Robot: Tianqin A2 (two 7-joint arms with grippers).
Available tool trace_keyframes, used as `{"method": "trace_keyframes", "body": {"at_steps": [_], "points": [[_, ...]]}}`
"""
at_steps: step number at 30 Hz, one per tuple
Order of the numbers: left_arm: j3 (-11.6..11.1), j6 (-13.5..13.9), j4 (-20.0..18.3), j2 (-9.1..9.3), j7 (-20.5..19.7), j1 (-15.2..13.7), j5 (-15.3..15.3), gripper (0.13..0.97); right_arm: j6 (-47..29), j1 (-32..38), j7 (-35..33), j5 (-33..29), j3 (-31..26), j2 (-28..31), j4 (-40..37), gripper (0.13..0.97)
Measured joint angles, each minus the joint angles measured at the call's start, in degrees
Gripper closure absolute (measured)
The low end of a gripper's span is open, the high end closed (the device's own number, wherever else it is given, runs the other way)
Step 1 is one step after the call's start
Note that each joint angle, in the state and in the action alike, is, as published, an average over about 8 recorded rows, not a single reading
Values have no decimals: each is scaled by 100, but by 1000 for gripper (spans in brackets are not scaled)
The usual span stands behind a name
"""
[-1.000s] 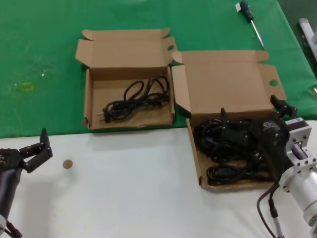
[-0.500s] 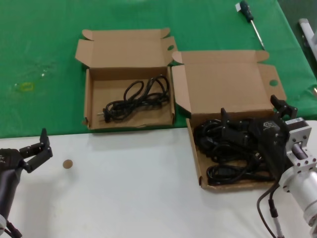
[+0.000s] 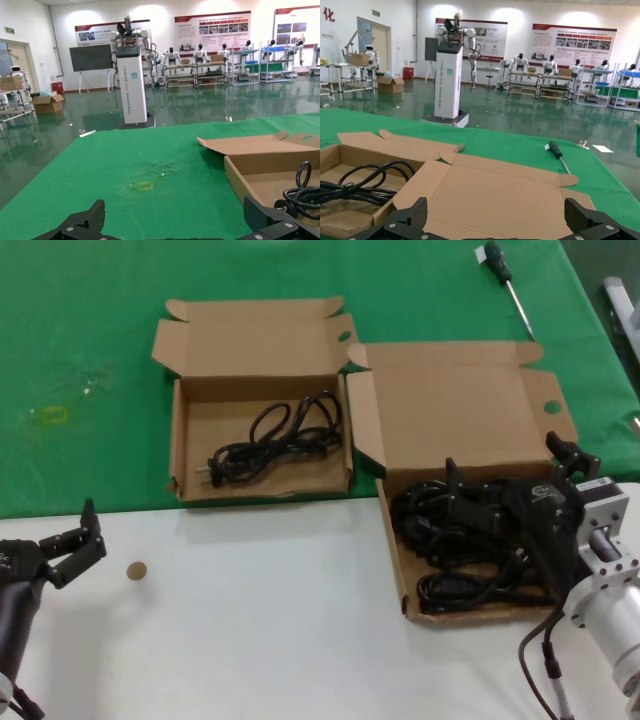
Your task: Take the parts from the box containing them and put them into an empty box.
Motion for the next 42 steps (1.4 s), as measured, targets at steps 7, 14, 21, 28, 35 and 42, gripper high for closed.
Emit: {"method": "trace_keyframes", "body": {"at_steps": [7,14,21,28,35,42], "points": [[0,0,0,0,0,0,0,132,0,0,0,0,0,0,0,129],[0,0,0,0,0,0,0,132,0,0,0,0,0,0,0,129],[0,0,0,0,0,0,0,132,0,0,0,0,0,0,0,129],[0,0,0,0,0,0,0,132,0,0,0,0,0,0,0,129],[0,0,0,0,0,0,0,132,0,0,0,0,0,0,0,129],[0,0,0,0,0,0,0,132,0,0,0,0,0,0,0,129]]}}
